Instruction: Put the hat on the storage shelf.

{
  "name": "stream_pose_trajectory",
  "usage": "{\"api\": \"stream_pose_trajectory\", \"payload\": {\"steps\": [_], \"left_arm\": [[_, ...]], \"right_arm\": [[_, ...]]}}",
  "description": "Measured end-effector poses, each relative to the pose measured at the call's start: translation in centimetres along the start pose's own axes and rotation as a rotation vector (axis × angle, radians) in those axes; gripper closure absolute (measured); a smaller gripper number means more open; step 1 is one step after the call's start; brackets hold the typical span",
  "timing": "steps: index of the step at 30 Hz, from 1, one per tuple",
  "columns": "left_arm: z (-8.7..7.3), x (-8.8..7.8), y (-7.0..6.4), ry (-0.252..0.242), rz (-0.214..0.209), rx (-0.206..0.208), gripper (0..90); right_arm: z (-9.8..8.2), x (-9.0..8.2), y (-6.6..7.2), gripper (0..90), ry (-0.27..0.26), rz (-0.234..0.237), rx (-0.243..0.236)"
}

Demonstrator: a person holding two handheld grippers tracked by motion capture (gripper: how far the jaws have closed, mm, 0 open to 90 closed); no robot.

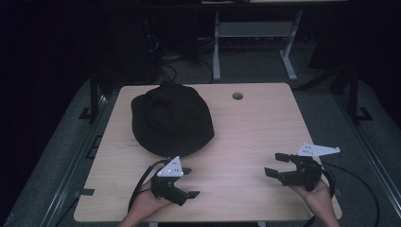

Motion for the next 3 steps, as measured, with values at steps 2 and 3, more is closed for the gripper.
{"api": "stream_pose_trajectory", "payload": {"steps": [2, 3], "left_arm": [[0.16, -0.05, -0.01, -0.008, -0.002, -0.012, 18.0], [0.27, -0.12, -0.01, -0.018, -0.003, -0.013, 18.0]], "right_arm": [[-0.70, -0.21, 0.46, 16.8, -0.012, 0.001, -0.005], [-1.09, -0.28, 0.65, 16.8, -0.019, 0.003, -0.004]]}}
Point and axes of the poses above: each handheld gripper's, and its own axes: x roughly forward along the jaws, z roughly out of its top, y roughly to its left, the point moved 2 cm from there along x, roughly forward along the jaws, and after that the axes turned 4 degrees about x, right-handed, at the moved point
